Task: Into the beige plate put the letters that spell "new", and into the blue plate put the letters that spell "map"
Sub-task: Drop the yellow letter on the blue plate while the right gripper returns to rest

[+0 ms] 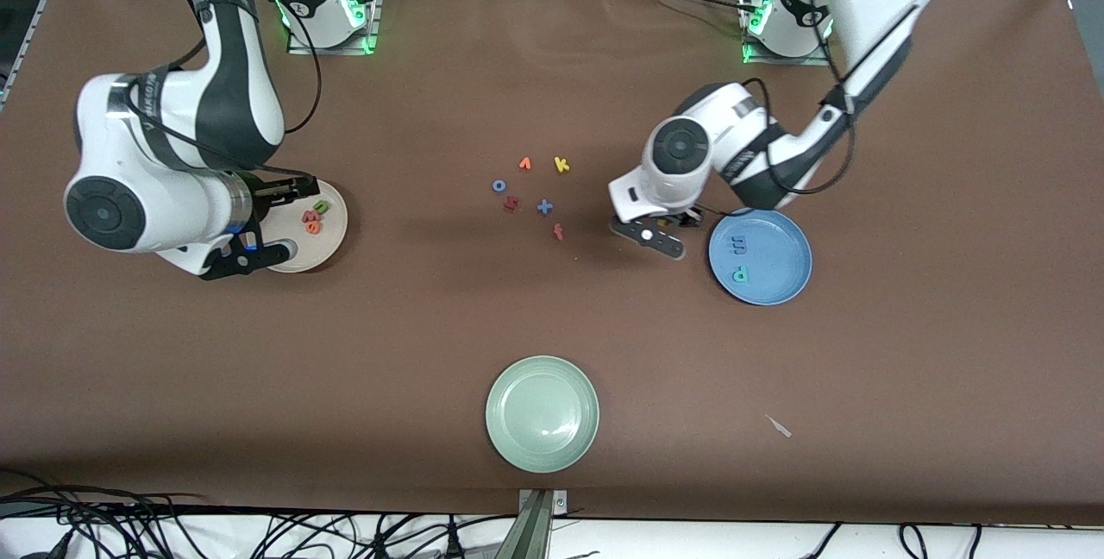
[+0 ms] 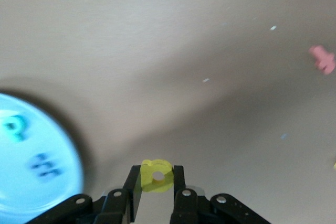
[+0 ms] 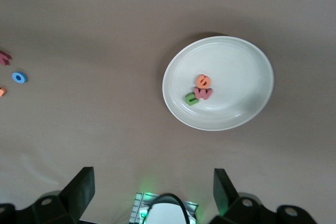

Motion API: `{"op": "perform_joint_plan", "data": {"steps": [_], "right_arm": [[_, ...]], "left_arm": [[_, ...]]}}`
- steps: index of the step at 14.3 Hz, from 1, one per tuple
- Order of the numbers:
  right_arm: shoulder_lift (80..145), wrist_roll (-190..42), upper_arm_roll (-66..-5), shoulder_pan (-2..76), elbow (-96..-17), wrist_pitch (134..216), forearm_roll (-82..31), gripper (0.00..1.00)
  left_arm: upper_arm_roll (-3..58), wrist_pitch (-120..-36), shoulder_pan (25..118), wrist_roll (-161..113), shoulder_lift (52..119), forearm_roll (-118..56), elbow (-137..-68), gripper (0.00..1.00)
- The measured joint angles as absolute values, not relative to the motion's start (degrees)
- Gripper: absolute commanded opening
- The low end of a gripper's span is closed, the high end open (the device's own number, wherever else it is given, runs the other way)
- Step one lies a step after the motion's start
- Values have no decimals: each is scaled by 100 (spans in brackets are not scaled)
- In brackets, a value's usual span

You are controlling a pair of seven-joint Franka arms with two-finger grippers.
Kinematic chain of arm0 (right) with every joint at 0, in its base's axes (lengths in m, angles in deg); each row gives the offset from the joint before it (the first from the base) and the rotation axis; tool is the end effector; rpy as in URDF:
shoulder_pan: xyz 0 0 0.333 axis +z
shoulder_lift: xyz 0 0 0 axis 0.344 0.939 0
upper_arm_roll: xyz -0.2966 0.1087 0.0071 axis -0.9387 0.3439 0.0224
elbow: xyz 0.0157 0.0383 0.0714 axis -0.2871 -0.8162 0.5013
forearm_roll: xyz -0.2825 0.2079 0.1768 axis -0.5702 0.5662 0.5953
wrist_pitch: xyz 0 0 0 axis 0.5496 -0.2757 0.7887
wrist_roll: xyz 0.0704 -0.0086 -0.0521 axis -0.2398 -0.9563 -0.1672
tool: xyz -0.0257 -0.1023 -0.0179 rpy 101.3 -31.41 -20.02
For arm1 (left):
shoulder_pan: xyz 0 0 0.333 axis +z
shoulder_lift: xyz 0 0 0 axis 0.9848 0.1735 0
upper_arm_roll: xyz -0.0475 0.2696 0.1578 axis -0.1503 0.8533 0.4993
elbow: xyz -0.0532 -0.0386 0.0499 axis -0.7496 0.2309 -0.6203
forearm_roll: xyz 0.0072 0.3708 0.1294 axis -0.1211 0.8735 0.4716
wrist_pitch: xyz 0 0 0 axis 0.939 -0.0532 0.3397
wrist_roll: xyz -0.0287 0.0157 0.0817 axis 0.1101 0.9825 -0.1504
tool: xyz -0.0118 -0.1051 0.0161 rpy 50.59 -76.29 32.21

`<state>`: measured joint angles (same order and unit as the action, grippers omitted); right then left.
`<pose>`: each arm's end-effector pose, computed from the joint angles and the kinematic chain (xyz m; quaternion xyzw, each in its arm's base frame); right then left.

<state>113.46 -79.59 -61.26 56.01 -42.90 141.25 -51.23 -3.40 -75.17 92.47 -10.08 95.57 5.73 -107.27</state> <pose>0.6095 0.1211 0.4280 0.9695 0.1224 -0.2125 0.0021 0.5323 -0.3137 0.2740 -0.9660 0.2391 0.0954 0.0251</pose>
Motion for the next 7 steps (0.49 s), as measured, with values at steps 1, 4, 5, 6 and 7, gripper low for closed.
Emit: {"op": "perform_joint_plan", "data": {"steps": [1, 4, 5, 6, 7], "right_arm": [[11237, -7959, -6117, 5596, -4197, 14072, -5307, 100], [10644, -7960, -5716, 5329, -4205, 14007, -5867, 100], [10406, -7960, -5401, 5067, -4292, 14024, -5959, 100], [10165, -7960, -5010, 4707, -4430, 14081, -6020, 100], [9931, -7959, -4607, 4312, -4599, 14179, -6071, 100]], "left_arm": [[-493, -7320, 9589, -1428, 9557, 572, -10729, 13], [-604, -7078, 10315, -2592, 9559, 571, -10751, 14], [-602, -7075, 10468, -2836, 9565, 571, -10767, 14], [-598, -7075, 10580, -3016, 9572, 571, -10778, 14], [-591, -7076, 10661, -3156, 9578, 596, -10785, 15]]}}
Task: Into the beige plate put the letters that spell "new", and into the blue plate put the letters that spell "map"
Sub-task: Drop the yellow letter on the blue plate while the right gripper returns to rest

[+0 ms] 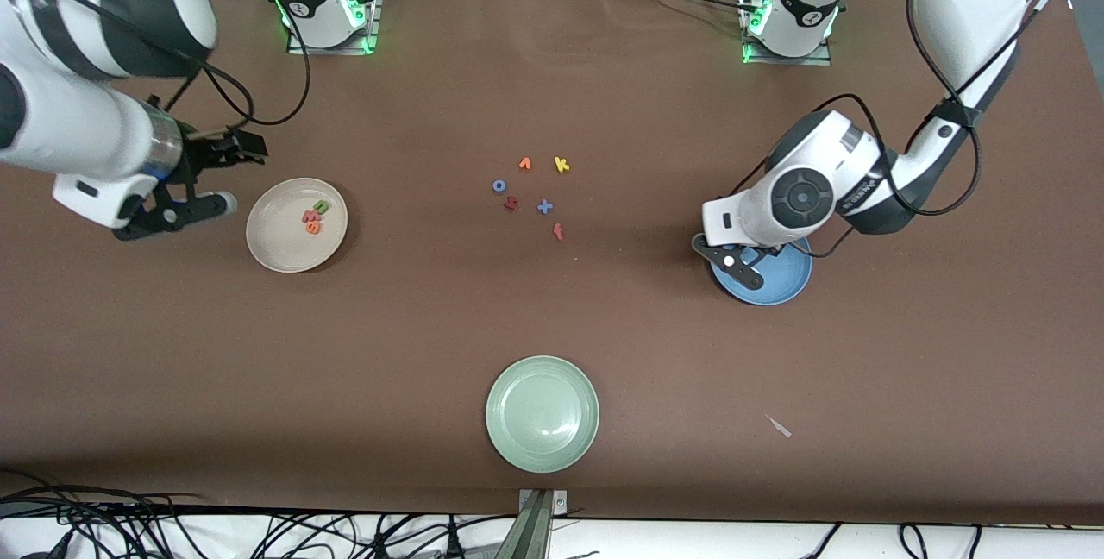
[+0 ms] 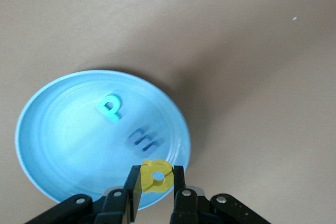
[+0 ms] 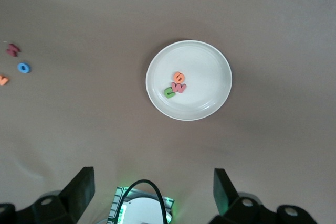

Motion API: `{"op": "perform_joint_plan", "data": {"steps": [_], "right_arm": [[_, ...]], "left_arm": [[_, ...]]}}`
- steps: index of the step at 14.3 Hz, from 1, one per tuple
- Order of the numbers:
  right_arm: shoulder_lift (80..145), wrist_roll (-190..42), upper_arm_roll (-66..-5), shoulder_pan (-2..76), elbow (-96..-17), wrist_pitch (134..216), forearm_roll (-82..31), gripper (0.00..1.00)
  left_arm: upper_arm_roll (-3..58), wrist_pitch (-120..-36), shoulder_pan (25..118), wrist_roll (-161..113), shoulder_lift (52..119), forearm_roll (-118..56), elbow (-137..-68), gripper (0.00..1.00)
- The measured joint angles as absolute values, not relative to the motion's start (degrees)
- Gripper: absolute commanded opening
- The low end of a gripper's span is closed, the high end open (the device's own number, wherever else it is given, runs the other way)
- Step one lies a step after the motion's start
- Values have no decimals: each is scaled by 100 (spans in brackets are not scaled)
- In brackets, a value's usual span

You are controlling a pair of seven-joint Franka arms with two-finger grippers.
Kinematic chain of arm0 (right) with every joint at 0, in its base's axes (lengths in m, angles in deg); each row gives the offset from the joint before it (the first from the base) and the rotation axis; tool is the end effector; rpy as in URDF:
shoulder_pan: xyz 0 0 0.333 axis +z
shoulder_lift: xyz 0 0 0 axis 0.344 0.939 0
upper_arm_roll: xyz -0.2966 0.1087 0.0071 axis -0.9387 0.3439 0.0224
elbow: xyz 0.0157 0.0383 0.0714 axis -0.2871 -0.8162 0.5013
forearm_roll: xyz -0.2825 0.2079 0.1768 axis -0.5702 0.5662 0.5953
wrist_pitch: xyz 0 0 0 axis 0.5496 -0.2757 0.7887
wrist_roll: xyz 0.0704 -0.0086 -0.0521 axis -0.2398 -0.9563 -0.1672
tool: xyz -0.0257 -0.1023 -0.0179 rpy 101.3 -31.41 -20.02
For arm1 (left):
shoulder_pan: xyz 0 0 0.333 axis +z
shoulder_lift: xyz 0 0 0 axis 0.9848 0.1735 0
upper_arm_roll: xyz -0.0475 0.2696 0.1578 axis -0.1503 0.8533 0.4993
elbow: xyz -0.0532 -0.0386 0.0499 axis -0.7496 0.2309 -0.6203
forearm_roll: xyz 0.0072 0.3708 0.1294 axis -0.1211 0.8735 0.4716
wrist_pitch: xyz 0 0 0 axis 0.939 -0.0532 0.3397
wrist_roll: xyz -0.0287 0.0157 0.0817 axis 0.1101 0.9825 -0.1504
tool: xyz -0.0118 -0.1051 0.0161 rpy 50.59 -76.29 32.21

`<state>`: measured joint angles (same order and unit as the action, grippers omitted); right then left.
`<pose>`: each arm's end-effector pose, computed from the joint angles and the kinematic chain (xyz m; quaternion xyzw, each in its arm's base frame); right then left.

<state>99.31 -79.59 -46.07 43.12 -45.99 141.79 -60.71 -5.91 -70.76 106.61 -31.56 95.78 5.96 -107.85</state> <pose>0.5774 0.0874 0.5289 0.9784 0.1521 -0.1402 0.0056 0.5754 -0.1918 0.2748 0.9377 -0.3216 -0.1313 0.0002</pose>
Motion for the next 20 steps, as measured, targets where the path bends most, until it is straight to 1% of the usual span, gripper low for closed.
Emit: {"op": "perform_joint_plan", "data": {"steps": [2, 5, 6, 7, 8, 11, 15, 18, 20], "right_arm": [[9543, -7906, -3992, 3614, -4904, 14306, -6120, 100], [9198, -7690, -3515, 2882, -5078, 14344, -6131, 100], [9155, -7665, -3355, 2661, -5088, 14344, -6148, 100], [9128, -7652, -3201, 2477, -5091, 14344, -6218, 100], [9111, -7640, -3062, 2338, -5092, 14344, -6322, 100], [9101, -7558, -2769, 2070, -5098, 14376, -6426, 100], [9106, -7551, -2725, 1975, -5135, 14422, -6451, 100], [9122, -7551, -2707, 1962, -5151, 14438, -6454, 100], [9162, -7539, -2688, 1962, -5153, 14453, -6471, 100]], "left_arm": [[-576, -7093, 10752, -3287, 9605, 772, -10803, 14], [-490, -7195, 10777, -3324, 9686, 1128, -10884, 15], [-429, -7223, 10780, -3324, 9727, 1351, -10914, 19], [-374, -7304, 10785, -3323, 9793, 1544, -10932, 46], [-330, -7430, 10792, -3305, 9874, 1650, -10936, 99], [-230, -7594, 10812, -3212, 9994, 1707, -10926, 100], [-326, -7549, 10823, -3122, 9836, 1429, -10718, 100], [-434, -7316, 10822, -3113, 9558, 985, -10349, 100], [-552, -6830, 10818, -3109, 9427, 841, -9859, 100]]}}
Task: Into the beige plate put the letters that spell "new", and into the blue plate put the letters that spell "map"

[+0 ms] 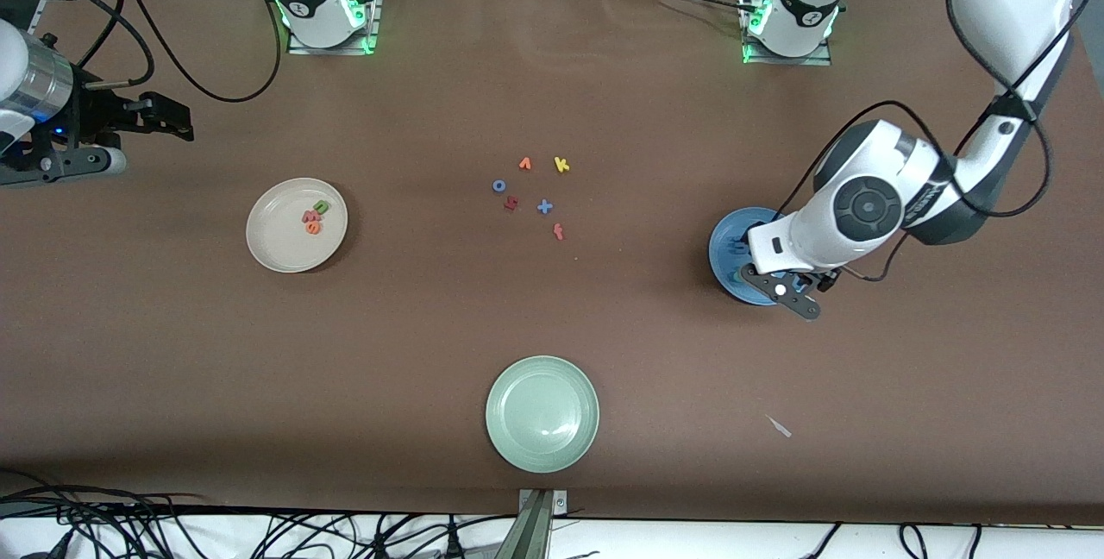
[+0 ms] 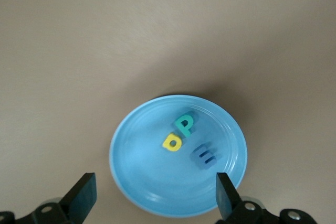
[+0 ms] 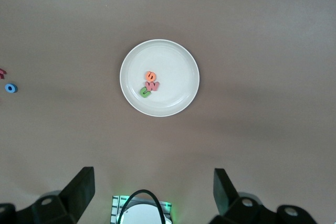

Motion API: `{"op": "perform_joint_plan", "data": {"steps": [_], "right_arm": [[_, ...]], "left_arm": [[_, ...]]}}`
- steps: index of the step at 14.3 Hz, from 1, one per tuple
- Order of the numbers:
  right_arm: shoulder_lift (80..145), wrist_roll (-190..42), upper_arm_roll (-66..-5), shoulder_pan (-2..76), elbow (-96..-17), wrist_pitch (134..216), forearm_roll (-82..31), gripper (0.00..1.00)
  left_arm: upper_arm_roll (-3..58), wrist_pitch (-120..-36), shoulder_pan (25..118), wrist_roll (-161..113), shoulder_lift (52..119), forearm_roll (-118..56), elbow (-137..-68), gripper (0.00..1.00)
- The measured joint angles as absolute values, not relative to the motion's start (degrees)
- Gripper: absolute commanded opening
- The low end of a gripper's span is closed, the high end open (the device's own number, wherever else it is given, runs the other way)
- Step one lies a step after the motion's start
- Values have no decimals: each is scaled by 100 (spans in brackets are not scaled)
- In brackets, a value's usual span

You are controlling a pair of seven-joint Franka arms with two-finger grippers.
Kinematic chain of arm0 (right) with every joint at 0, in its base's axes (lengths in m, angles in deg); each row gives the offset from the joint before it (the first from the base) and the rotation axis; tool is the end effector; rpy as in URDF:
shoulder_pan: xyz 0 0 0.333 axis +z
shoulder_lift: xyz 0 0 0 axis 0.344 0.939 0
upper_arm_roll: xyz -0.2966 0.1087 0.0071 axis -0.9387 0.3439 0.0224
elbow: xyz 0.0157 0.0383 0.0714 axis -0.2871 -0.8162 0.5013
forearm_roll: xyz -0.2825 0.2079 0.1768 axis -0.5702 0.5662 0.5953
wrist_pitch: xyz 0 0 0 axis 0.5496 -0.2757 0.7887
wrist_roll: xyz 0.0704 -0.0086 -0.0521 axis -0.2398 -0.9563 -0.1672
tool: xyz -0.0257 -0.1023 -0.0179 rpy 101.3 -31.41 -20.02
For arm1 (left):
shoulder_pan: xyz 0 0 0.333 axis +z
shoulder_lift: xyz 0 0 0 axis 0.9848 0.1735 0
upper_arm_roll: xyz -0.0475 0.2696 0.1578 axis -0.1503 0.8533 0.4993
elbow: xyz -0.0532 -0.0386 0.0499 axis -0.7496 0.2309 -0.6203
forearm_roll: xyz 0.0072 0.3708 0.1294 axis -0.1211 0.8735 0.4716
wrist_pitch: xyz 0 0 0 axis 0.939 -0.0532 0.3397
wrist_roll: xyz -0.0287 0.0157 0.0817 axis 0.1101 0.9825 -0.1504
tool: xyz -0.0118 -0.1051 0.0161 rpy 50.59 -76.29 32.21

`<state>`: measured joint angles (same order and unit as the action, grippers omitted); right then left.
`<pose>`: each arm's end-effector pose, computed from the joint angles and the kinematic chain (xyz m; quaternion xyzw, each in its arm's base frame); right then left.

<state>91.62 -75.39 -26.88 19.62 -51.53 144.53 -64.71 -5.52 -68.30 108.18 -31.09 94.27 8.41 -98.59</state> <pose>0.5535 0.0210 0.5610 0.9914 0.0811 -0.1016 0.0149 0.6295 -0.1504 0.3437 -0.9583 0.2763 0.0669 0.0294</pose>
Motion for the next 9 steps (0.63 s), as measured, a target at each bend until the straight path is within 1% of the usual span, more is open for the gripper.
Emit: {"op": "perform_joint_plan", "data": {"steps": [2, 4, 6, 9], "right_arm": [[9196, -7524, -2683, 1962, -5153, 14472, -6491, 100], [9204, -7522, -2682, 1962, -5153, 14487, -6494, 100], [9204, -7520, -2682, 1962, -5153, 14504, -6494, 100], [9205, -7512, -2682, 1962, -5153, 14510, -6495, 100]], "left_arm": [[-673, -6213, 10755, -3109, 9374, 815, -9167, 100], [-694, -5877, 10593, -3109, 9338, 763, -8570, 100], [-688, -5815, 10472, -3109, 9333, 713, -8229, 100], [-569, -5796, 10219, -3074, 9336, 704, -7906, 100]]}}
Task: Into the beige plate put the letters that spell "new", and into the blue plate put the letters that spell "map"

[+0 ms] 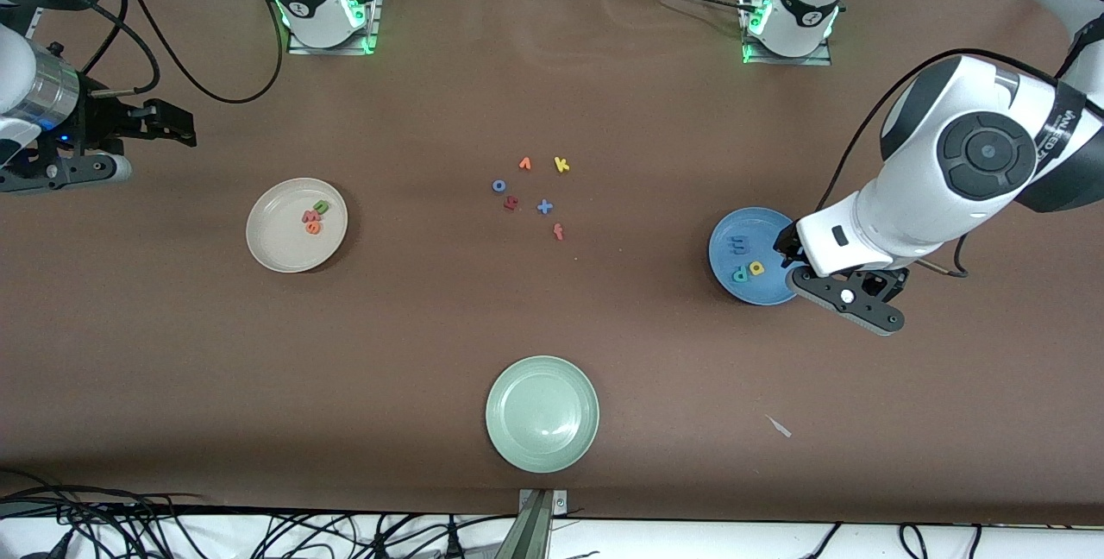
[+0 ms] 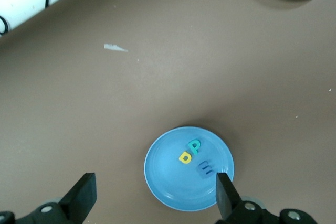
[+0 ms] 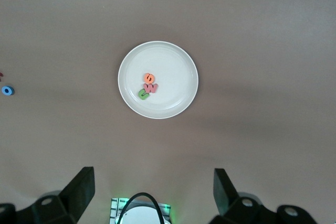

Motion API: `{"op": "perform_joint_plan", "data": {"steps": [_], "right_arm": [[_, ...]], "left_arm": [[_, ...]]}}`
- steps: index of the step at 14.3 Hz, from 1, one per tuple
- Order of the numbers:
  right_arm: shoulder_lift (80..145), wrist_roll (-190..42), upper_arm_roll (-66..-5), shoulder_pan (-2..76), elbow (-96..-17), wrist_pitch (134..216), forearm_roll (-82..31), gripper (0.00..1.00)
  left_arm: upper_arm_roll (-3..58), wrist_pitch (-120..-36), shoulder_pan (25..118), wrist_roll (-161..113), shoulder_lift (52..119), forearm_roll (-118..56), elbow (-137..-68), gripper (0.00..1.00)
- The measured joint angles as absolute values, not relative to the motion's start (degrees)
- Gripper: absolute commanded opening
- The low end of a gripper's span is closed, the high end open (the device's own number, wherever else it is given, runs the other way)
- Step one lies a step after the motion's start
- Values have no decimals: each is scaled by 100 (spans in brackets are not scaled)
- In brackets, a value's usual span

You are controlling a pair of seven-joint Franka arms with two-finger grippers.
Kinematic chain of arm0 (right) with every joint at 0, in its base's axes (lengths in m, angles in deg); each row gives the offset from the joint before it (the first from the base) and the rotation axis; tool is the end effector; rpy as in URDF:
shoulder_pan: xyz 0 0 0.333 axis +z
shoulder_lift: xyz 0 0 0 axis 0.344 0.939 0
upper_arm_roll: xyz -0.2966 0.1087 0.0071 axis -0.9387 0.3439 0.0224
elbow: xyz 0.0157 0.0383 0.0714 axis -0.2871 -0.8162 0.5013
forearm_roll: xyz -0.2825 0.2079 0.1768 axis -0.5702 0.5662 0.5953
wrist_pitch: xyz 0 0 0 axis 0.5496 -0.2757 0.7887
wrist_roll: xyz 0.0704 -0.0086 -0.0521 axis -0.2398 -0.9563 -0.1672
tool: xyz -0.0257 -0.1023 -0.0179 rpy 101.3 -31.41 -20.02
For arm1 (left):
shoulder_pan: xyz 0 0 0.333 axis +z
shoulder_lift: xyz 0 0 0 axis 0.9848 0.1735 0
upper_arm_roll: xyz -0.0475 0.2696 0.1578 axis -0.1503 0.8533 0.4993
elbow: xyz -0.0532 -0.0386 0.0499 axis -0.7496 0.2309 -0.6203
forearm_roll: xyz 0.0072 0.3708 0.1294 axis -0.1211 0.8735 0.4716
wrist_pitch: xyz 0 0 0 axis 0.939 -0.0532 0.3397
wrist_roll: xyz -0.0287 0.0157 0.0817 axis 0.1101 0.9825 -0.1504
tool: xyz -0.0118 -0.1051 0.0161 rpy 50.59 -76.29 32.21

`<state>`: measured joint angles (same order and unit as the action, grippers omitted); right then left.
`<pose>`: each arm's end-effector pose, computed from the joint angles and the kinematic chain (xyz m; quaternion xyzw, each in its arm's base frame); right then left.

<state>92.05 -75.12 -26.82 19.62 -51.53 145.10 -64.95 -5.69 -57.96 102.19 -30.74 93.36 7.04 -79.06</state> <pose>0.5565 0.0212 0.5575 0.9916 0.0795 -0.1004 0.0171 0.6661 -0.1650 0.4817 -0.9691 0.2447 -0.0015 0.0299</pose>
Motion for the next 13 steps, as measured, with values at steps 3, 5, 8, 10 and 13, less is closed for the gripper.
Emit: {"op": "perform_joint_plan", "data": {"steps": [3, 5, 8, 10, 13], "right_arm": [[9211, -7504, -2685, 1958, -5153, 14512, -6496, 100], [9214, -7502, -2688, 1949, -5153, 14513, -6497, 100], [9215, -7501, -2689, 1947, -5153, 14513, -6497, 100], [9215, -7500, -2689, 1947, -5153, 14514, -6497, 100], [9216, -7500, -2689, 1947, -5153, 14515, -6497, 100]], "left_arm": [[-176, -5611, 9798, -2808, 9234, 534, -7669, 100], [564, -5504, 9442, -2700, 8903, -388, -7584, 100], [1944, -5347, 8936, -2752, 8273, -1558, -7603, 100], [2373, -5273, 8741, -2751, 7946, -1653, -7737, 100], [2712, -5224, 8673, -2746, 7431, -1655, -8242, 100]]}}
